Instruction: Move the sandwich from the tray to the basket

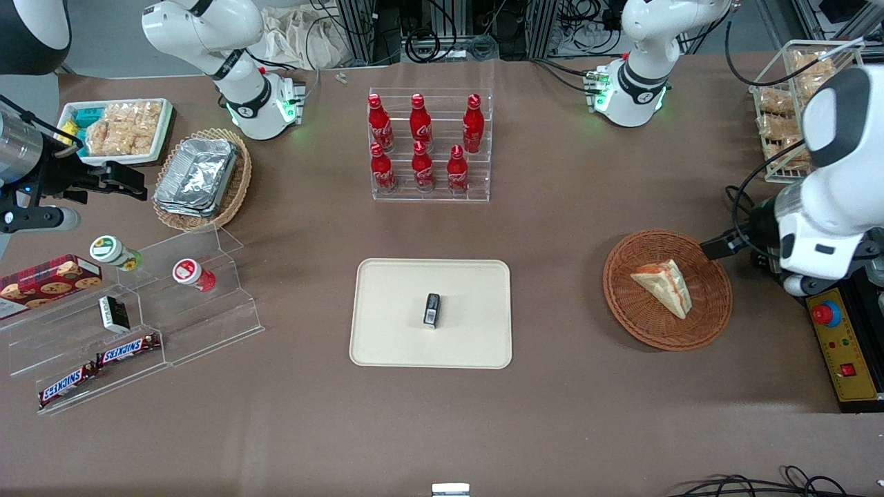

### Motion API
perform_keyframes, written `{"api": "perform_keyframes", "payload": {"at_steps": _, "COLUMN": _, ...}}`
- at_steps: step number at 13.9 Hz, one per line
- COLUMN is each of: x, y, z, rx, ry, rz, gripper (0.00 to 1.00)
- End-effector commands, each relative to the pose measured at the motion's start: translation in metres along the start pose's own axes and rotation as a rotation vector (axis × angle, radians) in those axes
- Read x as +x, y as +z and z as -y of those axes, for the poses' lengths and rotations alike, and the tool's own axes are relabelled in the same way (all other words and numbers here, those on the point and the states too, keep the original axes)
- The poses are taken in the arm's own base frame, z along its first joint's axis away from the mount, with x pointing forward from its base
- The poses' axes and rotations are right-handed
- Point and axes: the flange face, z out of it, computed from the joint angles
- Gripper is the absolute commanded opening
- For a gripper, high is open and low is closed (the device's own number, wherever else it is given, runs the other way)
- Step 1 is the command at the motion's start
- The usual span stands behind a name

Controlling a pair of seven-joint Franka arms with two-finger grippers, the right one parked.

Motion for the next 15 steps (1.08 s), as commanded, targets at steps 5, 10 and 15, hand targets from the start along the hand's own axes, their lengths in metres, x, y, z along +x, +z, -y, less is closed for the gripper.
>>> {"api": "perform_keyframes", "payload": {"at_steps": 5, "x": -0.027, "y": -0.076, "z": -0.013, "rx": -0.036, "ry": 0.305, "rz": -0.045, "gripper": 1.0}}
{"api": "perform_keyframes", "payload": {"at_steps": 10, "x": -0.062, "y": -0.102, "z": -0.052, "rx": -0.019, "ry": 0.454, "rz": -0.107, "gripper": 1.0}}
{"api": "perform_keyframes", "payload": {"at_steps": 15, "x": -0.088, "y": -0.122, "z": -0.03, "rx": 0.026, "ry": 0.538, "rz": -0.089, "gripper": 1.0}}
